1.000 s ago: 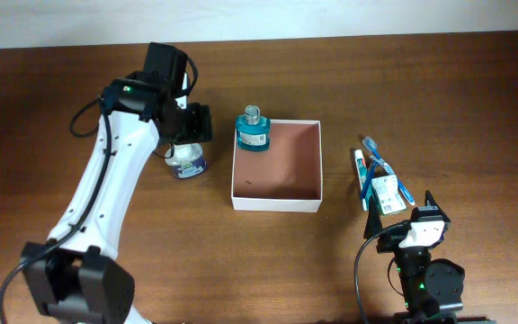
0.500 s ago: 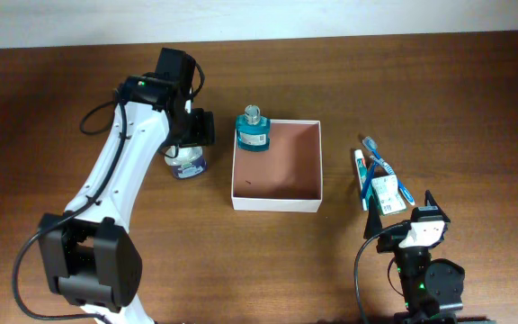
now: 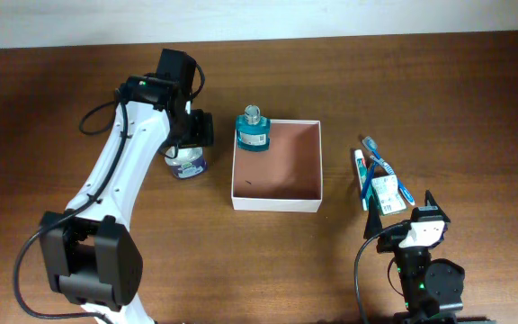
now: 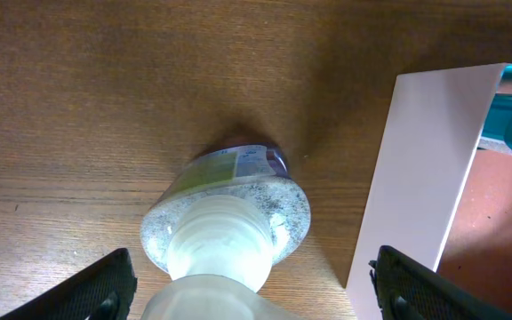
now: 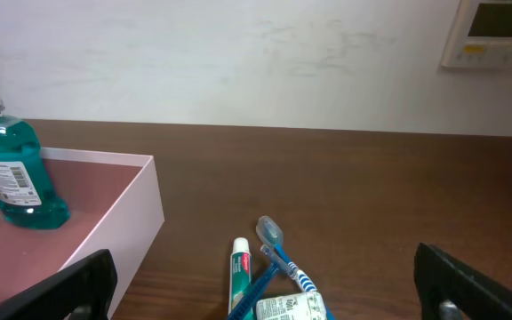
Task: Pack container
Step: 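Move left gripper over the clear soap pump bottle and lower, then close left gripper on the soap bottle pump head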
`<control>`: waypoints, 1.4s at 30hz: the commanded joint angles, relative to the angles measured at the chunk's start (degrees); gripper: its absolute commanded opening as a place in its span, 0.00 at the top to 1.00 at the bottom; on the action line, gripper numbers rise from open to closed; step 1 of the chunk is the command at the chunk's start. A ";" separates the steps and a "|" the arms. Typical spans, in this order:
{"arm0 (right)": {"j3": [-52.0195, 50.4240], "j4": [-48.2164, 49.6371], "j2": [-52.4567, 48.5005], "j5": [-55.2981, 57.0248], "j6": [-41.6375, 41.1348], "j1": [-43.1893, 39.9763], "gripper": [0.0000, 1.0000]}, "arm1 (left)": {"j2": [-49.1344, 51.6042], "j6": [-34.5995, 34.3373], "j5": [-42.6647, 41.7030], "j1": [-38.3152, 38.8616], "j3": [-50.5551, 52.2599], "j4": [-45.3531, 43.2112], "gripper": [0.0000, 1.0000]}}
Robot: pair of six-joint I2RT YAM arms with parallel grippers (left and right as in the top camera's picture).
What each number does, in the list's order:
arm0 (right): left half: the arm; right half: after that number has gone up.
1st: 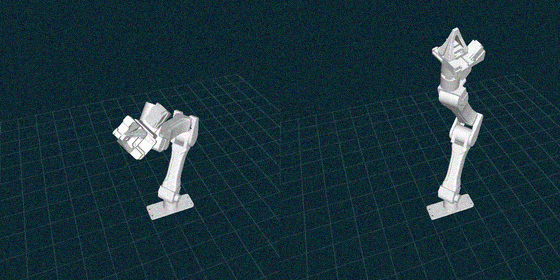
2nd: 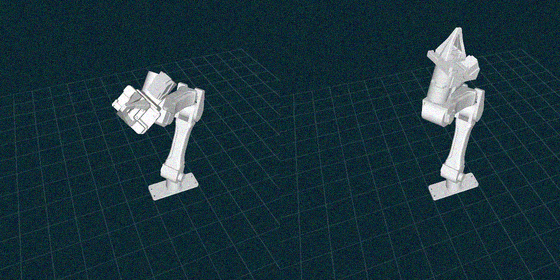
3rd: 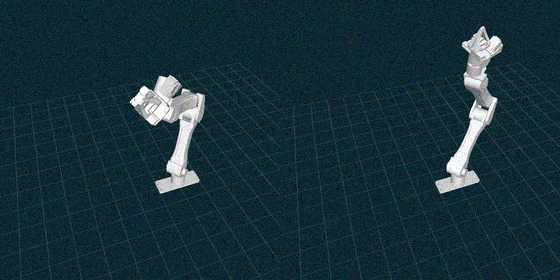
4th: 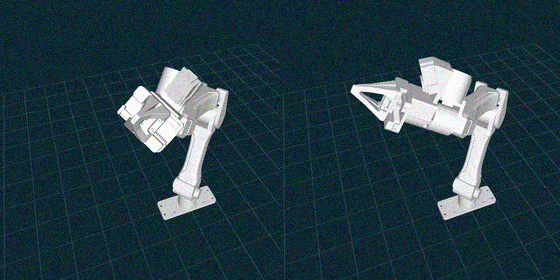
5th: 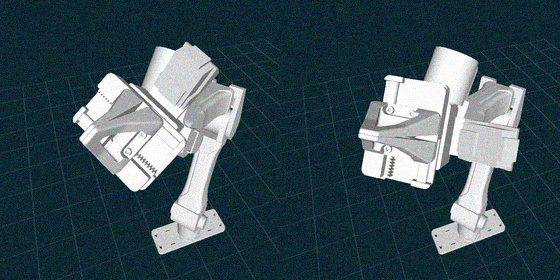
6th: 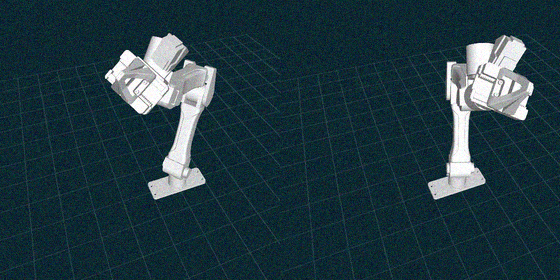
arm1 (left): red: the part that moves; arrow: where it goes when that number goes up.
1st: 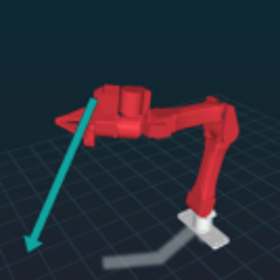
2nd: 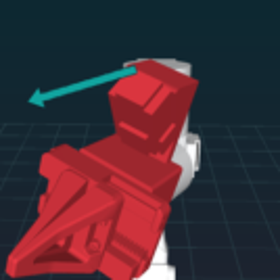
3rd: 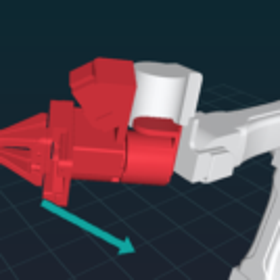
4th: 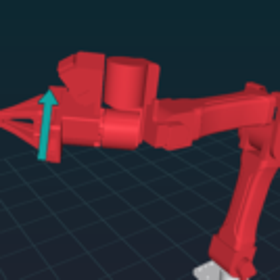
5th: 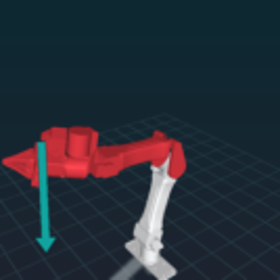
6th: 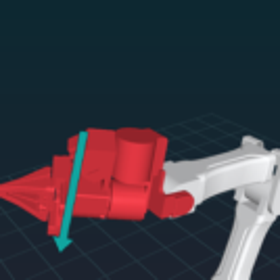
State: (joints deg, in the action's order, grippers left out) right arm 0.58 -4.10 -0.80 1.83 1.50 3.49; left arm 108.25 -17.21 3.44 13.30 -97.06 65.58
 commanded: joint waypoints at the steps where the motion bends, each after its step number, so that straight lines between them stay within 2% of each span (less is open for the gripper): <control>1: -0.26 -0.46 0.55 0.09 -0.22 0.26 0.02 | 0.55 -0.15 0.63 -0.50 0.66 0.20 0.14; 20: -0.26 -0.46 0.55 0.09 -0.24 0.26 0.02 | 0.55 -1.81 -0.22 -3.34 2.10 -0.04 0.14; 25: -0.26 -0.46 0.55 0.09 -0.22 0.26 0.02 | 0.55 -1.81 -0.20 -3.34 2.10 -0.09 0.17; 32: -0.26 -0.46 0.55 0.09 -0.22 0.26 0.02 | 0.55 0.37 0.07 -3.34 2.10 -0.07 0.18; 36: -0.26 -0.46 0.55 0.09 -0.22 0.26 0.02 | 0.57 0.37 0.07 -3.34 2.10 -0.07 0.13; 37: -0.26 -0.46 0.55 0.09 -0.22 0.26 0.02 | 0.55 0.37 0.07 -3.34 2.10 -0.11 0.04; 38: -0.26 -0.46 0.55 0.09 -0.22 0.26 0.02 | 0.55 0.37 0.07 -3.34 2.16 -0.28 0.01; 42: -0.26 -0.46 0.55 0.09 -0.22 0.26 0.02 | 0.57 0.39 0.59 -3.34 2.56 -0.68 0.01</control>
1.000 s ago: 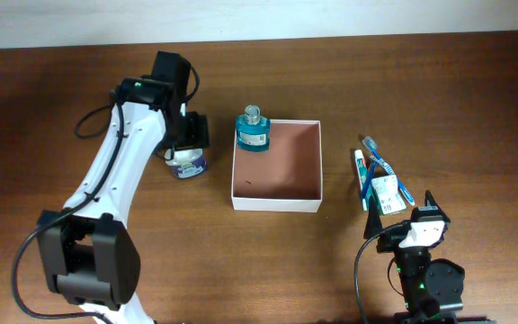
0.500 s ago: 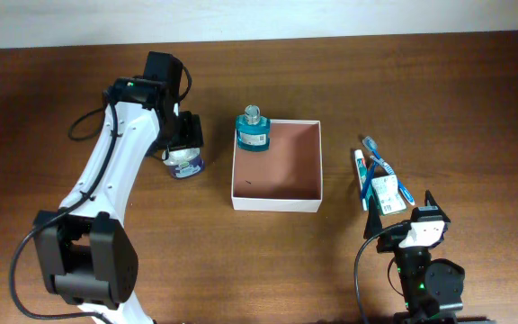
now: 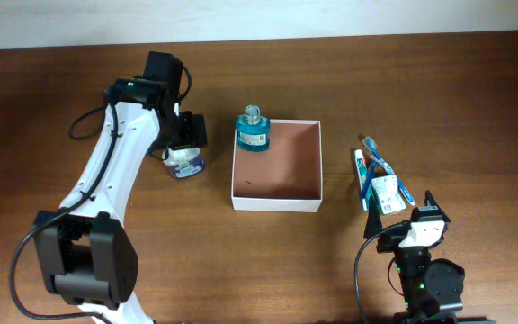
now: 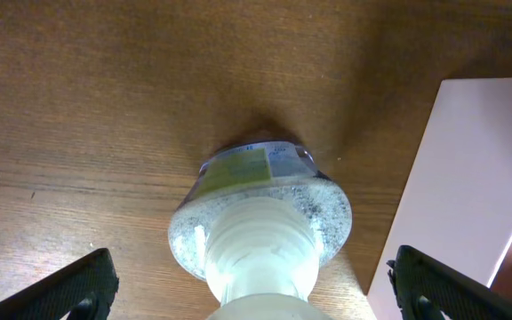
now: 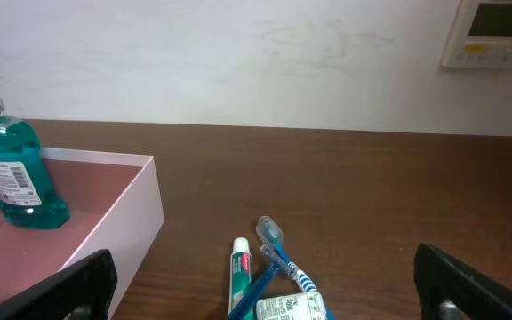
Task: Pack container
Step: 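Close left gripper on the soap bottle pump head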
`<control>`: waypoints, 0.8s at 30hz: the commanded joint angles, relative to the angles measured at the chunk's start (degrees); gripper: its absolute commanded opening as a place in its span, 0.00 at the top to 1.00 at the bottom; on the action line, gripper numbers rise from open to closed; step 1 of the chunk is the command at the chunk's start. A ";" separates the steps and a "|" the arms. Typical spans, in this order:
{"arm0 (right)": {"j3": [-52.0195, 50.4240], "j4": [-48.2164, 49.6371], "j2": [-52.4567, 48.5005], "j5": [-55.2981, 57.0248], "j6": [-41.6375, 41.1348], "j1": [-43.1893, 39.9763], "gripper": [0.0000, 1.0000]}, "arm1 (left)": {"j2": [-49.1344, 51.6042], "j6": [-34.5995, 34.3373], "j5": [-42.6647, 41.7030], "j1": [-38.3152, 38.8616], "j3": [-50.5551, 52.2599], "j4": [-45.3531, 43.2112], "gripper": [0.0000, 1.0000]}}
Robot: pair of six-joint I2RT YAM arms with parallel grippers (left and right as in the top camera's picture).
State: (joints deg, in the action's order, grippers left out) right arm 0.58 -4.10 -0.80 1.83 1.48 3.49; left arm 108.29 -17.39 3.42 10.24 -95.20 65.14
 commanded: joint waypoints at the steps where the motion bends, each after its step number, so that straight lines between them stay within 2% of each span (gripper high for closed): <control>1: -0.26 -0.46 0.55 0.09 -0.20 0.26 0.02 | 0.52 0.59 1.07 -0.28 0.72 -0.26 0.01; 24: -0.26 -0.46 0.55 0.09 -0.20 0.26 0.02 | 0.52 0.76 3.26 -1.44 0.72 1.07 0.01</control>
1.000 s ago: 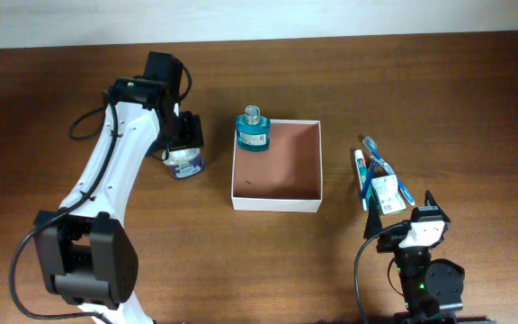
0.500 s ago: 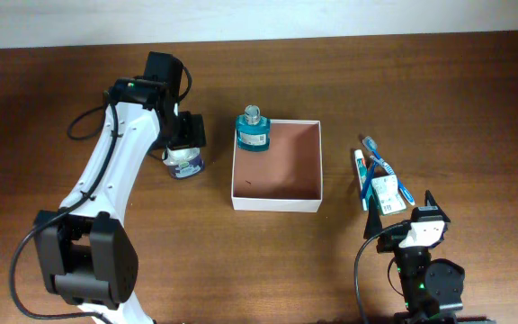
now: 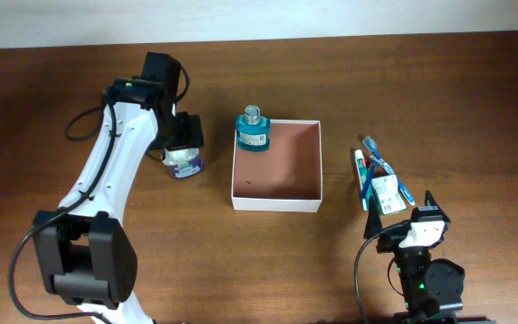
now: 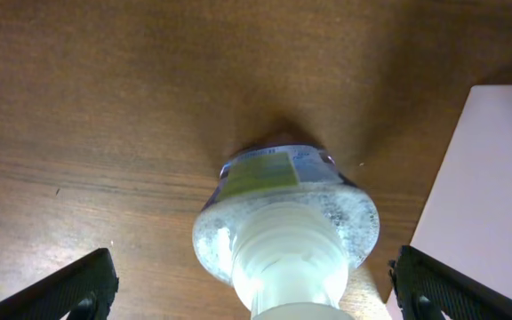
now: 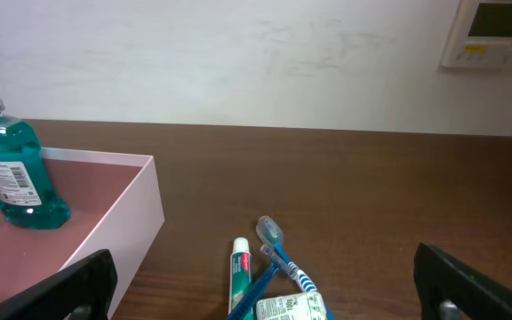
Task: Pack container
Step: 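Close left gripper on the soap bottle pump head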
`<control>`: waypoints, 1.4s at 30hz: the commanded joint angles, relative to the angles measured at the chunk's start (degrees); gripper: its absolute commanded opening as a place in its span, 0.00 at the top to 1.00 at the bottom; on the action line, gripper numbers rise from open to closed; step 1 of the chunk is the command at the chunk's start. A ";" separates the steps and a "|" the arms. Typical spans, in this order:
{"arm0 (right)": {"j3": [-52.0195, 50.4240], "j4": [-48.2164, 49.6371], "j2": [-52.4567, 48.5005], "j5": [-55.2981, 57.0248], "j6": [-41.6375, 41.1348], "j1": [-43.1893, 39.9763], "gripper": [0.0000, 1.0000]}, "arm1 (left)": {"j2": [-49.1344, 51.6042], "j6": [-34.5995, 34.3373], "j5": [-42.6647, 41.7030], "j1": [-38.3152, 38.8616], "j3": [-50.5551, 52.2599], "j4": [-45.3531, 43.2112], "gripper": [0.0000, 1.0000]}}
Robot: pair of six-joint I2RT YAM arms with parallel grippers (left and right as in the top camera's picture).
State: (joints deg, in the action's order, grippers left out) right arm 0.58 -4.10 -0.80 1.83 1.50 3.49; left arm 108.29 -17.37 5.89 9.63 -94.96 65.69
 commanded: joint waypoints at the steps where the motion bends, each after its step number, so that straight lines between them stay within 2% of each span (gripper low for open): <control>1: -0.26 -0.46 0.55 0.09 -0.22 0.26 0.02 | 0.52 0.74 0.81 -0.92 0.48 0.74 0.01; 7: -0.26 -0.46 0.55 0.09 -0.22 0.26 0.02 | 0.52 0.74 0.59 -0.92 0.48 1.16 0.02; 9: -0.26 -0.46 0.55 0.09 -0.22 0.26 0.02 | 0.52 0.74 0.39 -0.92 0.48 1.09 0.11; 14: -0.26 -0.46 0.55 0.09 -0.22 0.26 0.02 | 0.52 0.72 0.35 -0.92 0.48 0.94 0.45; 15: -0.26 -0.46 0.55 0.09 -0.22 0.26 0.02 | 0.52 0.72 0.35 -0.92 0.48 0.94 0.48; 19: -0.26 -0.46 0.55 0.09 -0.22 0.26 0.02 | 0.52 0.72 0.37 -0.92 0.48 0.92 0.49; 22: -0.26 -0.46 0.55 0.09 -0.22 0.26 0.02 | 0.52 0.72 0.35 -0.92 0.48 0.92 0.61; 25: -0.26 -0.46 0.55 0.09 -0.22 0.26 0.02 | 0.52 0.72 0.33 -0.92 0.48 0.92 0.68; 42: -0.26 -0.46 0.55 0.09 -0.22 0.26 0.02 | -0.11 0.74 0.42 -0.85 -4.81 4.46 0.66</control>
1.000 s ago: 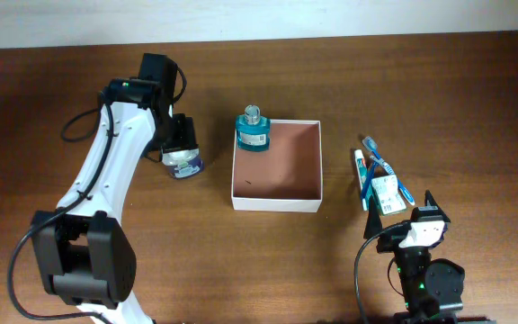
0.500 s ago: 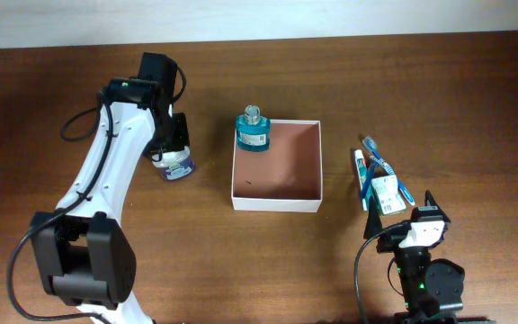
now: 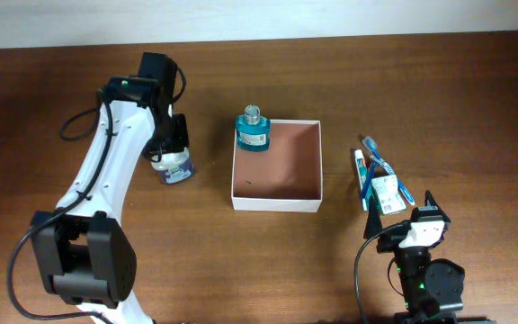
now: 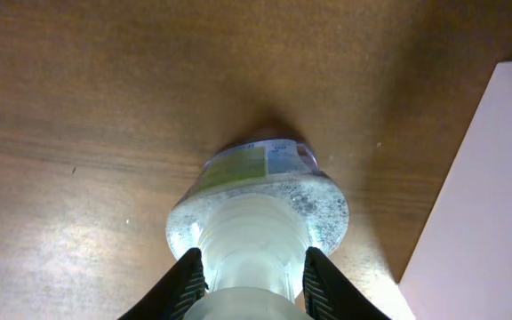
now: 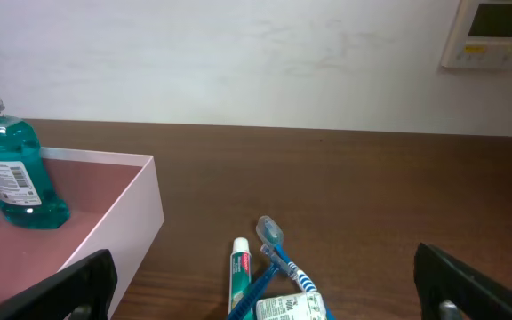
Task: Pack container
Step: 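Close left gripper on the soap bottle pump head, then lift the soap bottle and carry it right into the box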
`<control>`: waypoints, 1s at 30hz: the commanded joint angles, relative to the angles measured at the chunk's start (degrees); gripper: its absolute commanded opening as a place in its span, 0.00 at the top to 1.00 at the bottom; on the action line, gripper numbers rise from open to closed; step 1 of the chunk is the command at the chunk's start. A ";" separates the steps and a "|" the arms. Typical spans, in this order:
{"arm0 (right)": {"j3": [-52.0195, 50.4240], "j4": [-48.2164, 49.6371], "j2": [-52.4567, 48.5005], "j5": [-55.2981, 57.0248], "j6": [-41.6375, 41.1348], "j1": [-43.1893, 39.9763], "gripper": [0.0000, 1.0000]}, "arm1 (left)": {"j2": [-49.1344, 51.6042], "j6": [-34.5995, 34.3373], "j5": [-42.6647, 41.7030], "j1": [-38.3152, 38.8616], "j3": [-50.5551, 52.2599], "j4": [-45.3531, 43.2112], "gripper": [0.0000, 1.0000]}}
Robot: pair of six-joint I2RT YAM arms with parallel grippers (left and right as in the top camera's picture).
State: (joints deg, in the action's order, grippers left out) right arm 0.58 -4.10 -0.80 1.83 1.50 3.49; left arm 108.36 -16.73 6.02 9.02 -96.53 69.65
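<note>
A clear bottle with a white neck and a green-blue label (image 4: pixel 256 204) stands on the table left of the white box (image 3: pixel 276 203). My left gripper (image 4: pixel 254 289) is shut on its neck, one black finger on each side. In the overhead view the bottle (image 3: pixel 173 168) sits just below that gripper (image 3: pixel 169 148). A teal mouthwash bottle (image 3: pixel 253 130) stands in the box's far left corner. Right of the box lie a toothpaste tube (image 5: pixel 240 276), blue toothbrushes (image 5: pixel 278 253) and a small white pack (image 3: pixel 386 192). My right gripper (image 3: pixel 403 214) is open near them, holding nothing.
The box's near side wall (image 4: pixel 469 204) rises close to the right of the held bottle. The left arm's black cable (image 3: pixel 79 121) loops over the table to the left. A pale wall with a thermostat (image 5: pixel 496 31) stands behind the table.
My left gripper's fingers were wide apart on either side of the clear bottle; now they are shut on its neck. Bottle and gripper sit slightly further left of the box. The right arm is unchanged.
My left gripper was open over the clear bottle beside the box's left wall. At the following moments it was still open, more squarely over the bottle's neck. Now it is shut on the neck. The right arm and the items near it stayed put.
</note>
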 commanded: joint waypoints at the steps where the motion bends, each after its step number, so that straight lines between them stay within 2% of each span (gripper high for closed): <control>1: -0.26 -0.46 0.55 0.09 -0.22 0.26 0.02 | -0.31 0.11 0.28 -0.24 -3.69 0.87 0.66; 11: -0.26 -0.46 0.55 0.09 -0.22 0.26 0.02 | -4.15 0.11 0.26 0.92 -5.70 2.14 0.66; 14: -0.26 -0.46 0.55 0.09 -0.22 0.26 0.02 | -6.19 0.33 0.26 2.25 -6.21 2.12 0.66; 16: -0.26 -0.46 0.55 0.09 -0.22 0.26 0.02 | -7.56 0.33 0.26 3.23 -6.71 2.12 0.61; 30: -0.26 -0.46 0.55 0.09 -0.22 0.26 0.02 | -14.29 0.31 0.26 12.26 -8.00 1.95 0.61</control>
State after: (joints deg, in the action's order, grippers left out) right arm 0.58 -4.10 -0.80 1.83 1.52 3.49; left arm 97.14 -16.69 6.02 19.88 -102.35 71.79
